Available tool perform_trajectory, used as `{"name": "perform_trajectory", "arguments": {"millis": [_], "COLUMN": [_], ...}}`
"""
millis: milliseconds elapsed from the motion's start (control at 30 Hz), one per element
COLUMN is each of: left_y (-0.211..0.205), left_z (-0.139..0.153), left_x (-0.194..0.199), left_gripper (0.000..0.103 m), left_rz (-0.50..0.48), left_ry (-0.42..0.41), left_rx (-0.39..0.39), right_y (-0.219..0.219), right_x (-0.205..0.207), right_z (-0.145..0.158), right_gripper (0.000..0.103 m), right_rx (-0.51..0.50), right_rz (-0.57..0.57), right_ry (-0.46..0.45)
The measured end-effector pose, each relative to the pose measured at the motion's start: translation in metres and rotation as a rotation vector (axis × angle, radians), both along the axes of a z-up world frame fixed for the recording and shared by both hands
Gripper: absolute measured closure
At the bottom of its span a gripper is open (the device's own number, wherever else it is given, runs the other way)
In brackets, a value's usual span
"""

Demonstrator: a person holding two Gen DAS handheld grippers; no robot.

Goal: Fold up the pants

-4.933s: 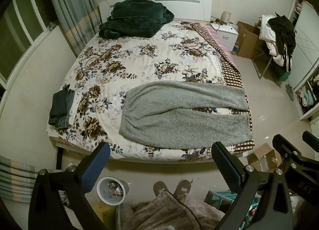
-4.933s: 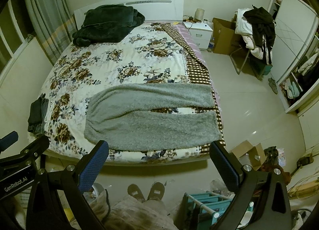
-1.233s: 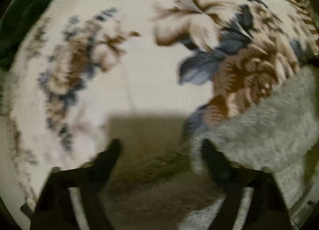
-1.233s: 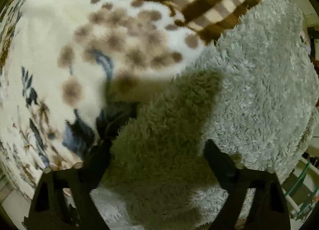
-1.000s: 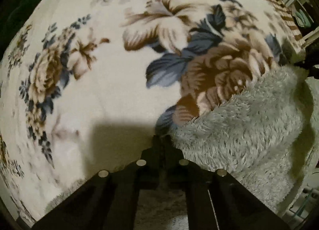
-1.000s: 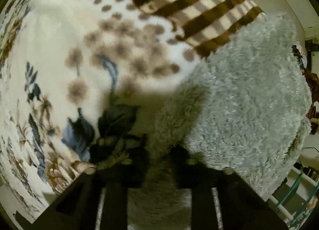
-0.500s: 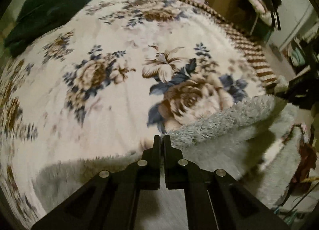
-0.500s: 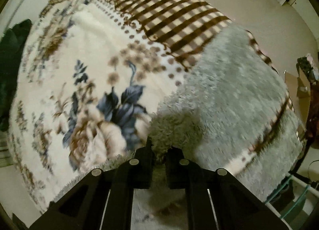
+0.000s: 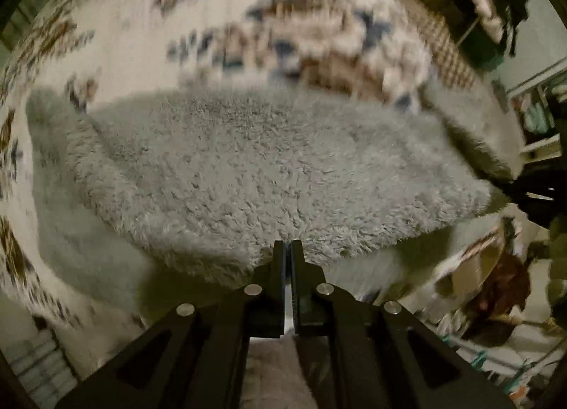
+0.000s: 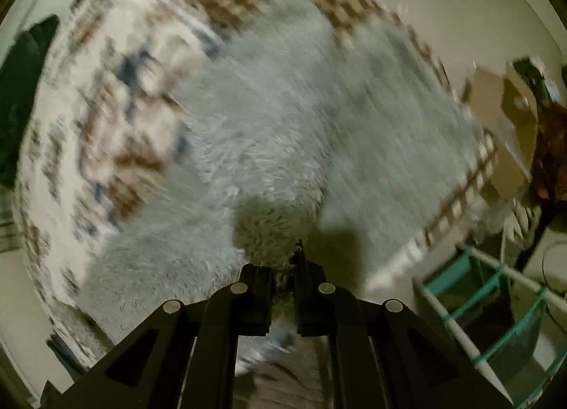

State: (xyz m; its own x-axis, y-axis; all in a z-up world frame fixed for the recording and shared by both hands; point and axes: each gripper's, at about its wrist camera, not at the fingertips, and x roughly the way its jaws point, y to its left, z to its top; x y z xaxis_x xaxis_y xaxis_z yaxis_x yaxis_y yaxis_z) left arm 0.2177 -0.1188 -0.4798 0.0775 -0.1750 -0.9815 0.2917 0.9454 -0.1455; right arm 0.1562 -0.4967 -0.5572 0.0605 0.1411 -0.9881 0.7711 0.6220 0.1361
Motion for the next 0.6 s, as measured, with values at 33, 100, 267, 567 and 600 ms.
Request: {"name": "perform_trajectory", "arguments": {"millis": [33,100,267,567,600], "left_y": [-0.002,-0.005,-0.008,-0.010,-0.015], "left_z": [-0.012,-0.038,-0.079,-0.012,-0.006], "left_x": [-0.009,-0.023,-0.039,-0.035,-0.027], "left_gripper": [0.102,0.102,0.098,0.033,0.033], "left_rz": [0.001,0.001,0.026,0.180,0.186], "left_ry": [0.024,0.061,0.090,-0.106,-0.139], "left_rx": [0.010,0.034,0.121,0.127,0.114], "right_y": [0.000,-0.001,0.000,0.016,0.021], "right_x": [-0.015,-0.036,-0.060,-0.029,-0.017], "right_z": [-0.013,-0.032,-0.072,-0.002,0.003], "right_gripper": [0.094,0.094,0.085,0.023,0.023], "right_rx": [0.007,0.011,0.057,-0.181,-0.213], "right_rz": [-0.002,0.000,0.044,0.324,0.367], "right_ry": [0.024,0.057,0.120,-0.016,-0.027]}}
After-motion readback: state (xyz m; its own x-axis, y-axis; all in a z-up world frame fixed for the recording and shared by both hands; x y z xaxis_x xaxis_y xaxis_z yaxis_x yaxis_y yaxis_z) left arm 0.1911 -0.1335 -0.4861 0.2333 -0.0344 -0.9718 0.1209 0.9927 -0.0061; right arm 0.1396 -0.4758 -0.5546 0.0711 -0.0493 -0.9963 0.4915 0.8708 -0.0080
